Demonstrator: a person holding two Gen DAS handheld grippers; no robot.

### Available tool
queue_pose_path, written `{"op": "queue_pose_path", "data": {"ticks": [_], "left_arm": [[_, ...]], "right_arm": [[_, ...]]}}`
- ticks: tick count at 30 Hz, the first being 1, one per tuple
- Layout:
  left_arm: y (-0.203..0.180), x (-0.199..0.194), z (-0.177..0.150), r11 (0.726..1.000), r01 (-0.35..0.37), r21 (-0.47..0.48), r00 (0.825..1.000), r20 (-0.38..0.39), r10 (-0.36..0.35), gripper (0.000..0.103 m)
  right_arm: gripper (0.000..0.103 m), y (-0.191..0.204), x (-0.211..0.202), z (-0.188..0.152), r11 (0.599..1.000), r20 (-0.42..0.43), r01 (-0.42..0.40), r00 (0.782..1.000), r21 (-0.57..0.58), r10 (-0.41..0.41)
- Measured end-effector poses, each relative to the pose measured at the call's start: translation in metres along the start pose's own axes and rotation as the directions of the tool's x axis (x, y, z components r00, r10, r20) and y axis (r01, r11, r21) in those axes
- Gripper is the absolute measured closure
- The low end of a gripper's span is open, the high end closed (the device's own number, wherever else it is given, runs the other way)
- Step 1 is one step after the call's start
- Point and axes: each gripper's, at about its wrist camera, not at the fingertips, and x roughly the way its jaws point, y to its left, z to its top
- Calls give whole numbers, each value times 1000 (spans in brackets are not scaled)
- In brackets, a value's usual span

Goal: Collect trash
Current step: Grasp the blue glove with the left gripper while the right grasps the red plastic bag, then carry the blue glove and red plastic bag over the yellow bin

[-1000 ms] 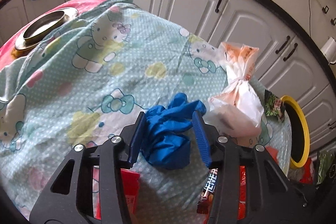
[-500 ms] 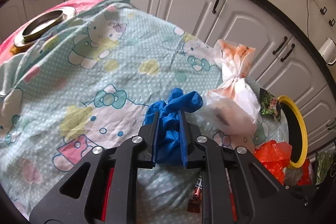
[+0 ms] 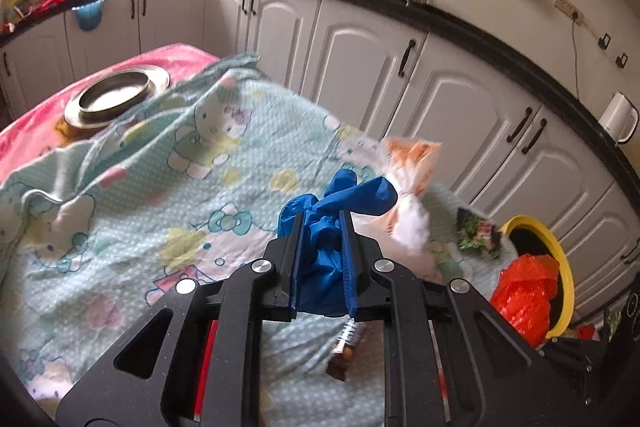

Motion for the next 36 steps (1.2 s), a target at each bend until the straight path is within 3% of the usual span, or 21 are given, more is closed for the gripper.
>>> {"op": "queue_pose_path", "data": {"ticks": [10, 36], "left_arm": [[-42, -26, 2, 997, 60, 55, 997, 45, -62, 92], [-150, -30, -18, 959, 210, 193, 975, 29, -219, 92]], "right_arm": [[82, -16, -41, 10, 999, 84, 42, 996, -18, -40], [82, -88, -129, -1, 975, 184, 212, 958, 64, -220]]}}
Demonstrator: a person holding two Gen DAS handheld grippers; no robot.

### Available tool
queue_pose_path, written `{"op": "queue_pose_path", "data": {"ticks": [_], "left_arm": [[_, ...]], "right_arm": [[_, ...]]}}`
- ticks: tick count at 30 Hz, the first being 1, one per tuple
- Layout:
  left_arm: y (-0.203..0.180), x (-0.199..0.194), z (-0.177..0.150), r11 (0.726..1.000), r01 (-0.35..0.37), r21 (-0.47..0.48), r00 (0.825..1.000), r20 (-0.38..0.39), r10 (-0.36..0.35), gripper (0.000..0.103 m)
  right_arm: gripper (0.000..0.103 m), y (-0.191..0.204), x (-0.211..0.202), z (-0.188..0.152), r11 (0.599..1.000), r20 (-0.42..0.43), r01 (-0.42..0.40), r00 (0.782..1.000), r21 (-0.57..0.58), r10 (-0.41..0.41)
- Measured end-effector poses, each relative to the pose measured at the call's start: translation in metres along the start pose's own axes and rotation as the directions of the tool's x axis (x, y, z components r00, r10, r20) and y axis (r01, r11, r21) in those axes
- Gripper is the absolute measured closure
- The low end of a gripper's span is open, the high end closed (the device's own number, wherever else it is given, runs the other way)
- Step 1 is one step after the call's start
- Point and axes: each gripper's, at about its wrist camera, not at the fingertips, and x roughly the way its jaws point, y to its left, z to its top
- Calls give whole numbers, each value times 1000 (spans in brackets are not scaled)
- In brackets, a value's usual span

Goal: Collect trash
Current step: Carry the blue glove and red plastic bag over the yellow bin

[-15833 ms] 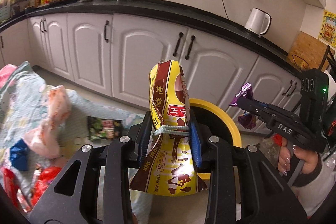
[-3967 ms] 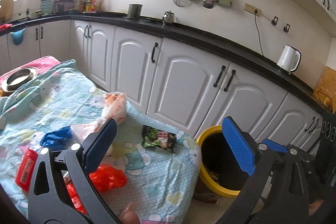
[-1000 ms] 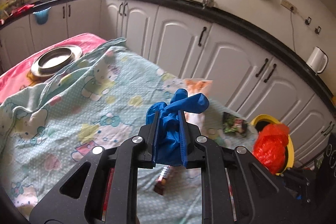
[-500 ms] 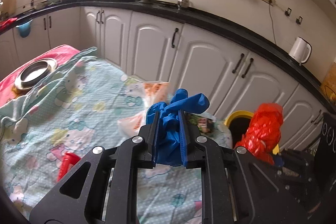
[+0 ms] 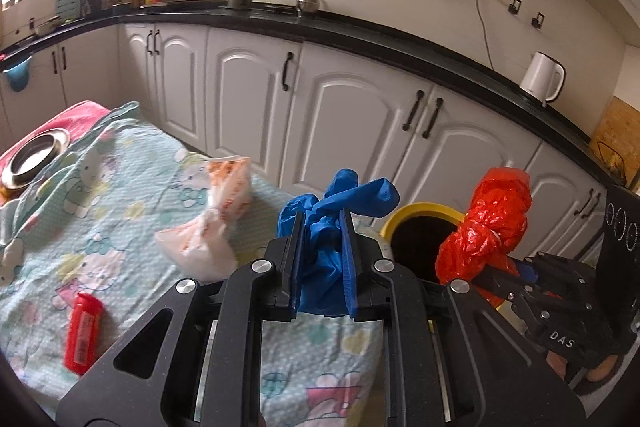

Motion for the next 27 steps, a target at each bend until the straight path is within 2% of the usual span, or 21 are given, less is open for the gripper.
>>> {"op": "queue_pose_path", "data": {"ticks": [27], "left_arm": [[-83, 32, 0, 989, 111, 94, 994, -26, -109, 92]], "right_arm": [[82, -79, -44, -20, 982, 41, 166, 985, 85, -170]]}}
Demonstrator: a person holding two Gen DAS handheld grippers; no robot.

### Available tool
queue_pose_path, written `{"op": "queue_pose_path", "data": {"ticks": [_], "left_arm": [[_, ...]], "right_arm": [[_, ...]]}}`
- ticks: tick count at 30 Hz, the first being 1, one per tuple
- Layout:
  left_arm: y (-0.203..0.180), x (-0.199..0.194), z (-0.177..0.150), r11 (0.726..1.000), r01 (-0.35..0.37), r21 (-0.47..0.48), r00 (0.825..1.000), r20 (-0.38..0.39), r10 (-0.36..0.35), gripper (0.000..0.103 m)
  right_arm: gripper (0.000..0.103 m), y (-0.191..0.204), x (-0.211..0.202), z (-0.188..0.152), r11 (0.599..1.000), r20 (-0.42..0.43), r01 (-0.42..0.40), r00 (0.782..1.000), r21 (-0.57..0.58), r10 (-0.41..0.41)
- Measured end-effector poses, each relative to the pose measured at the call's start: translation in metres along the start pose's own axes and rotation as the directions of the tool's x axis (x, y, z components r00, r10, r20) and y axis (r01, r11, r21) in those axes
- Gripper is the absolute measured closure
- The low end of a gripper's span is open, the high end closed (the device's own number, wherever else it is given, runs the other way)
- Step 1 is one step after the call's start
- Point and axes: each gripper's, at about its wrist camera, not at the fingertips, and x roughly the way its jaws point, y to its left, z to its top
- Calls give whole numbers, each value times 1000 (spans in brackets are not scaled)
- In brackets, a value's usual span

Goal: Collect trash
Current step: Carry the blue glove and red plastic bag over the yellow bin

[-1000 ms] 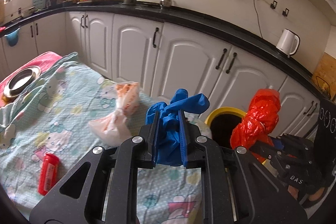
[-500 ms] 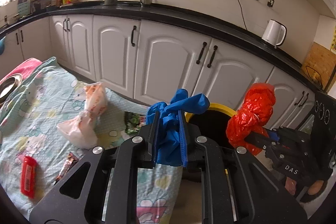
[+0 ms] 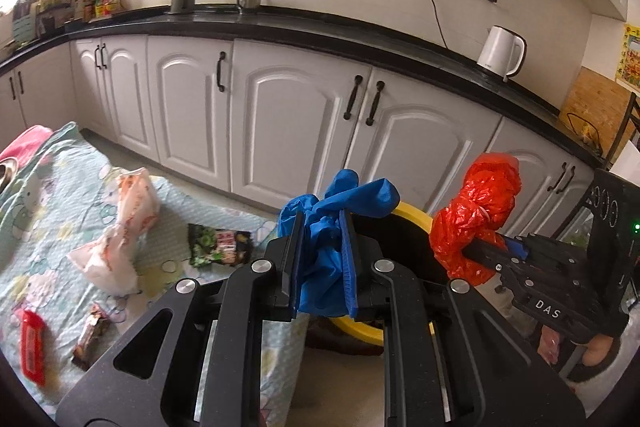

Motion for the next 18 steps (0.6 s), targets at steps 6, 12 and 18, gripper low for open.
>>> {"op": "queue_pose_path", "data": {"ticks": [6, 12, 18], "left_arm": [[-16, 12, 2, 1000, 24, 10, 1000, -8, -24, 92], [-30, 29, 2, 998, 53, 17, 998, -32, -53, 92], [-40, 44, 0, 997, 71, 21, 996, -54, -70, 92]], "right_arm": [[82, -14, -3, -3, 999, 2, 27, 1000, 19, -27], [82, -28, -2, -7, 998, -15, 47, 999, 32, -47], [82, -39, 2, -12, 997, -31, 65, 998, 42, -63]]}}
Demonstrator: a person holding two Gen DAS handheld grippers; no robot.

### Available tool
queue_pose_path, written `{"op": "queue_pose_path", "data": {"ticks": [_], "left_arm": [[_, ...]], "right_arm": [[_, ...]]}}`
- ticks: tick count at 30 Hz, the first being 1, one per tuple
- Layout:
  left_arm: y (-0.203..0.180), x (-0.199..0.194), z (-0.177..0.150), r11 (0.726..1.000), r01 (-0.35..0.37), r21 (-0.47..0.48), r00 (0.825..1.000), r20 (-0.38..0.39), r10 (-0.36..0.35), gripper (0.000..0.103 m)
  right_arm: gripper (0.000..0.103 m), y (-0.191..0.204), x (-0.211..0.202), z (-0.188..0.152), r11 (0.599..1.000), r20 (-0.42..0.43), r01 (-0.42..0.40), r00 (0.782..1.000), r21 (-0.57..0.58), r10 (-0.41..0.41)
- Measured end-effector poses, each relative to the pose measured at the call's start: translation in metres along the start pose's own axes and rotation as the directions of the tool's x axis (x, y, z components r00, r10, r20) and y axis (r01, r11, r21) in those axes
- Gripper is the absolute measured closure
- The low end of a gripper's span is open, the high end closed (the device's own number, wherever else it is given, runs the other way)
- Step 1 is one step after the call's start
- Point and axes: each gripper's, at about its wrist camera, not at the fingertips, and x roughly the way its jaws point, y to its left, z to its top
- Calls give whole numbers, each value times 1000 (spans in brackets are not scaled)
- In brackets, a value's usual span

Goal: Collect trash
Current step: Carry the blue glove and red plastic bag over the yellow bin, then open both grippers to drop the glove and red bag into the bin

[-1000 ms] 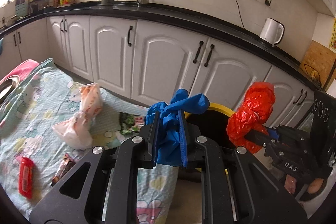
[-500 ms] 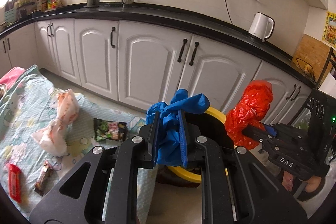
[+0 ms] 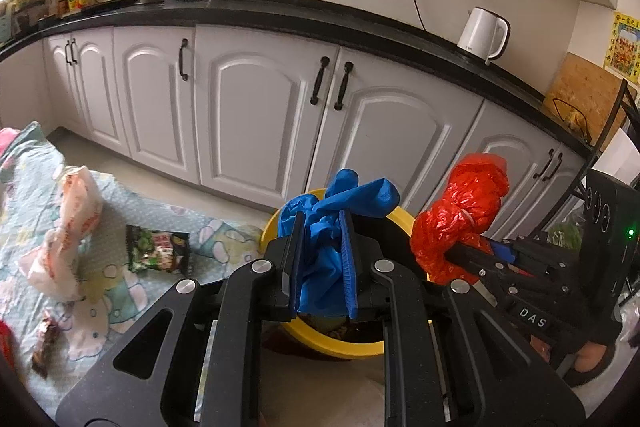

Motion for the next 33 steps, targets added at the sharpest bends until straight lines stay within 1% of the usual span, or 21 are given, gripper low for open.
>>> {"op": "queue_pose_path", "data": {"ticks": [8, 13, 21, 33], "left_arm": [[-9, 20, 0, 1000, 14, 9, 1000, -28, -14, 92], [-13, 37, -2, 999, 36, 2, 998, -55, -36, 92], [-14, 63, -7, 999, 41, 8, 994, -101, -40, 92], [-9, 104, -17, 999, 37, 5, 982, -185, -35, 92]], "right_arm": [[82, -10, 9, -7, 1000, -29, 6, 1000, 19, -5], [82, -16, 17, -11, 1000, -50, 11, 999, 28, -10], [82, -28, 33, -22, 998, -101, 25, 995, 53, -20], [80, -35, 52, -35, 998, -159, 26, 987, 65, -15]]}}
